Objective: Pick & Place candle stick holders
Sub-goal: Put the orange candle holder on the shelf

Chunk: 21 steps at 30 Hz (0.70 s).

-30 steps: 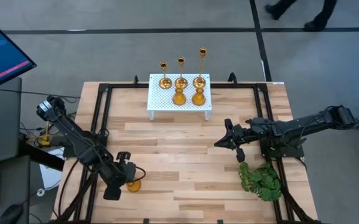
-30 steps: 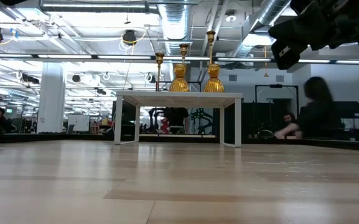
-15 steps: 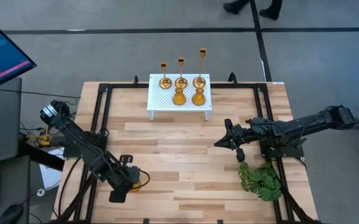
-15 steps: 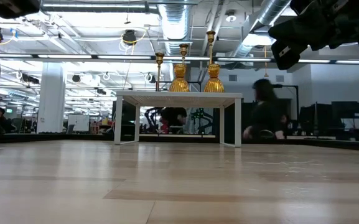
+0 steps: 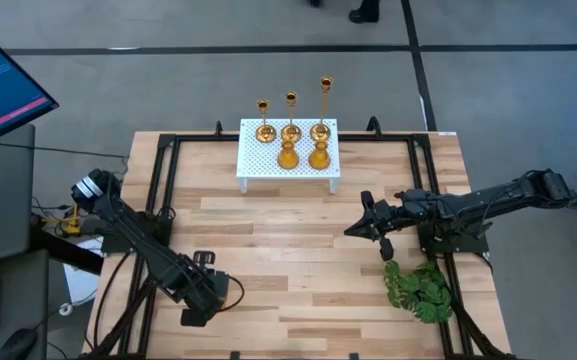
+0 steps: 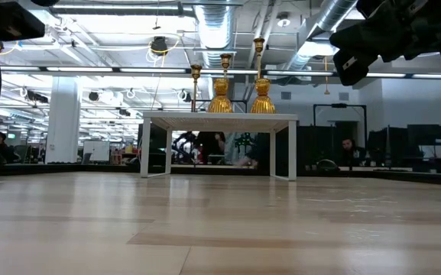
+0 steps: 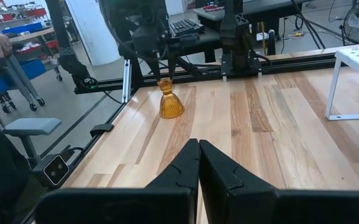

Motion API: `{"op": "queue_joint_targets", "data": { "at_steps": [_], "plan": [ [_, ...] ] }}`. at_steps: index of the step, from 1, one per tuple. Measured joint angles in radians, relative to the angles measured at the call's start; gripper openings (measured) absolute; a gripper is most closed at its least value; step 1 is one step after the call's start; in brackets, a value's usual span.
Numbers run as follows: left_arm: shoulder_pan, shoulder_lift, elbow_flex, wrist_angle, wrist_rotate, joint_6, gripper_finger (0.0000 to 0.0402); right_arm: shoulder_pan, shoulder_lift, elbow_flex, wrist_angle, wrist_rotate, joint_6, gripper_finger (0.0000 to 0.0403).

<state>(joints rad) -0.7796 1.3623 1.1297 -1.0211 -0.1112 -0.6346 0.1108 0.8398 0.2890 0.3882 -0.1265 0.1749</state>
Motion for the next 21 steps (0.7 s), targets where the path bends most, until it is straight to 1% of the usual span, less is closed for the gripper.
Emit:
{"op": "queue_joint_targets", "data": {
  "at_steps": [2,6,8,14,21],
  "plan": [
    [0.000,0.002,0.000,-0.001,-0.006,0.000,0.0145,0.000,0.000,0.000,0.000,0.000,0.000,0.0000],
    [0.000,0.003,0.000,-0.013,-0.072,0.001,0.0132,0.000,0.000,0.000,0.000,0.000,0.000,0.0000],
    [0.000,0.003,0.000,-0.019,-0.088,0.001,0.0125,0.000,0.000,0.000,0.000,0.000,0.000,0.0000],
    [0.000,0.003,0.000,-0.019,-0.089,-0.024,0.0113,0.000,0.000,0.000,0.000,-0.002,0.002,0.0000],
    [0.000,0.003,0.000,-0.019,-0.074,-0.058,0.0113,0.000,0.000,0.000,-0.016,-0.003,0.002,0.0000]
  ]
}}
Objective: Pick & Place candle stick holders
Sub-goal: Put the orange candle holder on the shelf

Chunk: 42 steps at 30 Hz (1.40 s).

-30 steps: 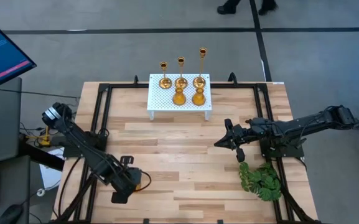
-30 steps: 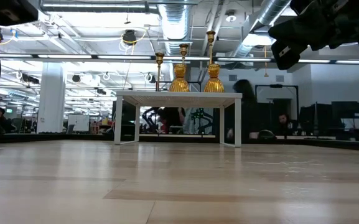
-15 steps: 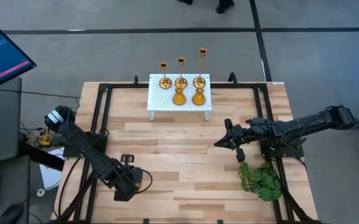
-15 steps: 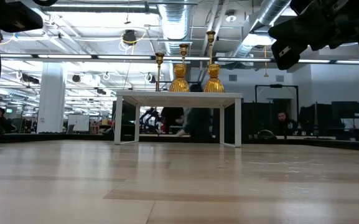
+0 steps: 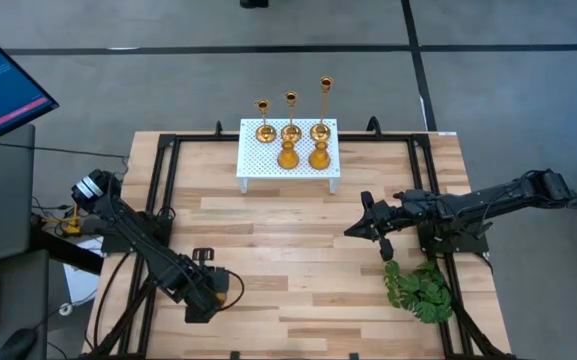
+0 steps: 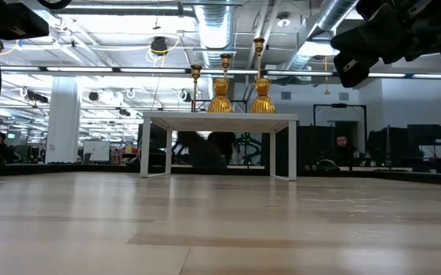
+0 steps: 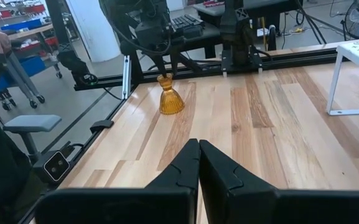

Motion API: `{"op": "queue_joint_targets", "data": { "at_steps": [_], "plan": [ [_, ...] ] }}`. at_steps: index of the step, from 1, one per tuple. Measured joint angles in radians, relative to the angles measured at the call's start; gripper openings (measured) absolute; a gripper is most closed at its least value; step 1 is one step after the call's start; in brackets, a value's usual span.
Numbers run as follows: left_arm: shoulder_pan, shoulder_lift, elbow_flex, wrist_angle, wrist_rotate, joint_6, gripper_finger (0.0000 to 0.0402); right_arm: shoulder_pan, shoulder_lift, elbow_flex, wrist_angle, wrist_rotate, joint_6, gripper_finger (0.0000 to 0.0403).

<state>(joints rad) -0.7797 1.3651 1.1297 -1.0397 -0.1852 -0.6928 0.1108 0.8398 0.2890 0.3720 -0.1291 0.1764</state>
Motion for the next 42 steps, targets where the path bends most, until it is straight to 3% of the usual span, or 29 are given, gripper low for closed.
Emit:
{"op": "queue_joint_targets", "data": {
  "at_steps": [12,20,26,29,34,42],
  "plan": [
    [0.000,0.000,-0.003,0.011,0.059,-0.004,0.0112,0.000,0.000,0.000,-0.002,0.000,0.000,0.0000],
    [0.000,-0.007,-0.128,0.107,0.126,-0.023,0.0111,0.000,0.000,0.000,-0.001,0.000,0.000,0.0000],
    [0.000,-0.021,-0.137,0.121,0.142,-0.027,0.0108,0.000,0.000,0.000,0.002,0.000,0.000,0.0000],
    [0.000,-0.040,-0.140,0.122,0.139,-0.023,0.0092,0.000,0.000,0.000,0.002,0.000,0.000,0.0000],
    [-0.001,-0.077,-0.142,0.121,0.133,-0.019,0.0028,0.000,0.000,0.000,0.003,0.000,0.000,0.0000],
    [0.002,-0.135,-0.143,0.117,0.115,-0.026,0.0030,0.000,0.000,0.000,-0.002,0.000,0.000,0.0000]
  ]
}}
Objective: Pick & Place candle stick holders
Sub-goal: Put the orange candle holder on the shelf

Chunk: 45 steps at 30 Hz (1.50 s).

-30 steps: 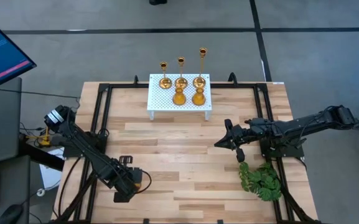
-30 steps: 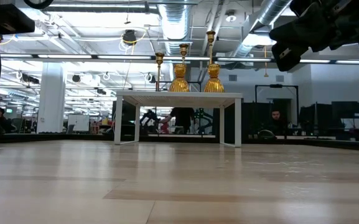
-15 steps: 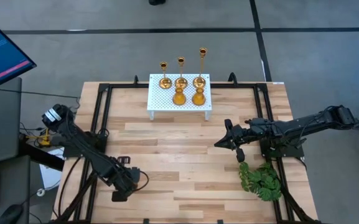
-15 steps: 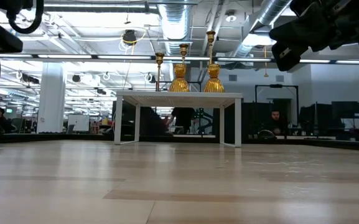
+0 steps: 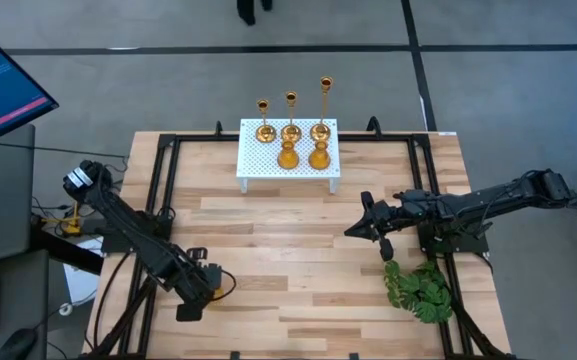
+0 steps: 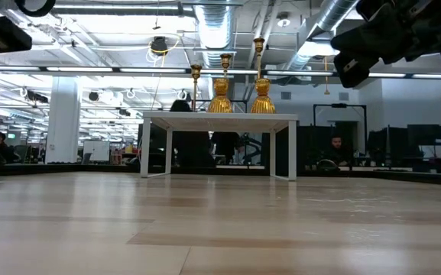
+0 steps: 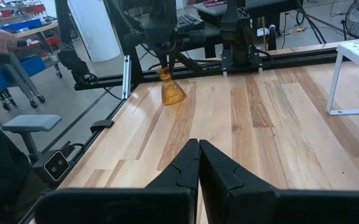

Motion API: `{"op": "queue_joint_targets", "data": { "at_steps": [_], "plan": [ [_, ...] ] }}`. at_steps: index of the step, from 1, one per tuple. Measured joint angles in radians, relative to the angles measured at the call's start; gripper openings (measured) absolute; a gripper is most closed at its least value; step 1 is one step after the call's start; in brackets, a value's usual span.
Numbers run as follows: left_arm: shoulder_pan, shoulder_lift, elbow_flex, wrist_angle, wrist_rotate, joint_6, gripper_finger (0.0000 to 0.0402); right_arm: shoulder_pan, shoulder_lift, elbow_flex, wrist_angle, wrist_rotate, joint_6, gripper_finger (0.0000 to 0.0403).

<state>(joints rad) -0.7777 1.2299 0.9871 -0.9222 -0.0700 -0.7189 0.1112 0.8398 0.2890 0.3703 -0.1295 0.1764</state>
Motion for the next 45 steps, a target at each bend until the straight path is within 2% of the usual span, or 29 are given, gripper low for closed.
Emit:
{"op": "queue_joint_targets", "data": {
  "at_steps": [11,27,37,45],
  "plan": [
    [0.083,-0.045,0.001,0.007,-0.008,0.001,0.0029,0.000,0.000,0.000,-0.048,0.000,-0.002,0.0000],
    [0.320,-0.045,0.012,0.014,-0.049,0.035,0.0029,0.000,0.000,0.000,-0.087,0.000,-0.029,0.0000],
    [0.437,-0.045,0.173,0.015,-0.050,0.176,0.0029,0.000,0.000,0.000,-0.135,0.001,-0.029,0.0000],
    [0.596,-0.045,0.347,-0.005,-0.060,0.348,0.0028,0.000,0.000,0.000,-0.134,0.002,-0.074,0.0000]
  ]
}}
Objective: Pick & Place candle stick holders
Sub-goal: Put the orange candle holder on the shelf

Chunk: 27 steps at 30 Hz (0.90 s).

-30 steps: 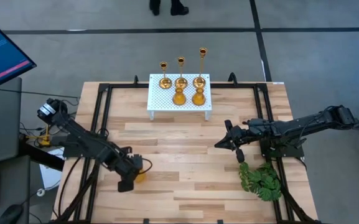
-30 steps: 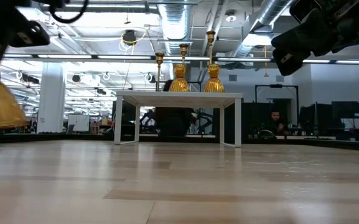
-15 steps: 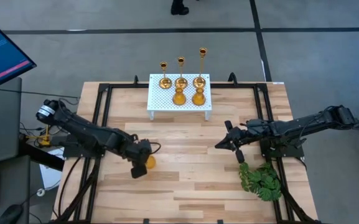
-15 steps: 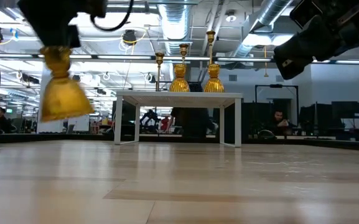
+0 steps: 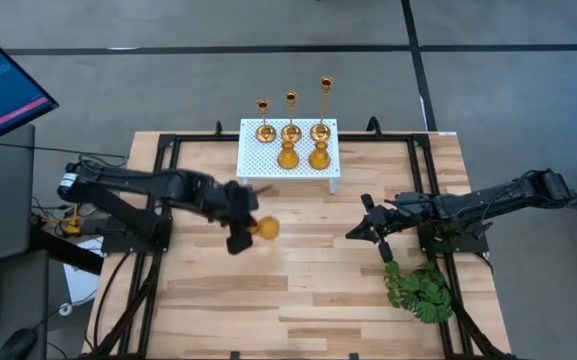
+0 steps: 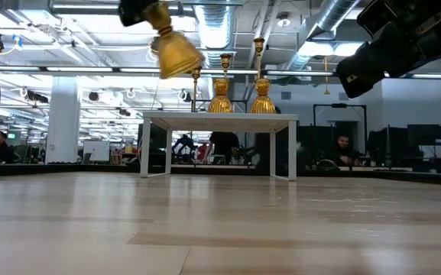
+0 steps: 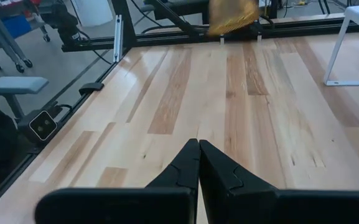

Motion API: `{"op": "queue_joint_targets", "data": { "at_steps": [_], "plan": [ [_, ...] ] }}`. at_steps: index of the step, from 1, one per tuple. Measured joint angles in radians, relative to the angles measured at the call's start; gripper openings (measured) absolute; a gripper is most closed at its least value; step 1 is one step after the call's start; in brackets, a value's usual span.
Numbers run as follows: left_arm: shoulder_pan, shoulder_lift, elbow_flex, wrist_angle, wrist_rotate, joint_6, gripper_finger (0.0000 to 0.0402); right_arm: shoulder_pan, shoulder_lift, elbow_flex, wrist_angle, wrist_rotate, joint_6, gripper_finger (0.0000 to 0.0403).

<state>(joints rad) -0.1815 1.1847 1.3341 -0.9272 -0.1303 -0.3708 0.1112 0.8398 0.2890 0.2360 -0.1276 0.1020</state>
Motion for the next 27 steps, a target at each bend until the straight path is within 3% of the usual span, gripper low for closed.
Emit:
{"op": "queue_joint_targets", "data": {
  "at_steps": [10,19,27],
  "plan": [
    [0.296,0.001,0.142,-0.080,0.005,0.107,0.0028,0.000,0.000,0.000,-0.003,0.001,-0.017,0.0000],
    [0.557,0.027,0.192,-0.091,0.097,0.134,0.0029,0.000,0.000,0.000,-0.053,0.002,-0.034,0.0000],
    [0.654,0.136,0.276,-0.116,0.186,0.179,0.0029,-0.002,0.000,0.000,-0.053,0.002,-0.034,0.0000]
  ]
}}
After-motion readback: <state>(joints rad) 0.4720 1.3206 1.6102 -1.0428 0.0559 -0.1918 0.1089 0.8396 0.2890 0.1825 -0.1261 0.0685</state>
